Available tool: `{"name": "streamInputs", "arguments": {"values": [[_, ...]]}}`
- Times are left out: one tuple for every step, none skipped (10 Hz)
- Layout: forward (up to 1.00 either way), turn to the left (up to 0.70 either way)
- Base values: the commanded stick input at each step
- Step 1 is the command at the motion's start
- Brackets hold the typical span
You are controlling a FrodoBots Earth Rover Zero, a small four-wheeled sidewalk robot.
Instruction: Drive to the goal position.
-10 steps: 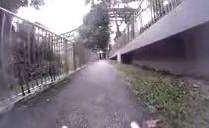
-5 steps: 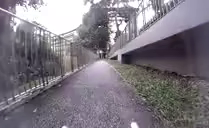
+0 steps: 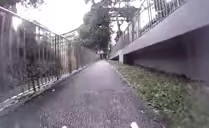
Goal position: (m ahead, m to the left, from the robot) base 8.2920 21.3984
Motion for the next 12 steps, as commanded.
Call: {"name": "streamInputs", "arguments": {"values": [[0.7,0.03],[0.7,0.03],[0.7,0.03],[0.7,0.03],[0.7,0.03],[0.7,0.03],[0.7,0.03],[0.7,0.03],[0.7,0.03],[0.7,0.03],[0.7,-0.01],[0.7,-0.07]]}}
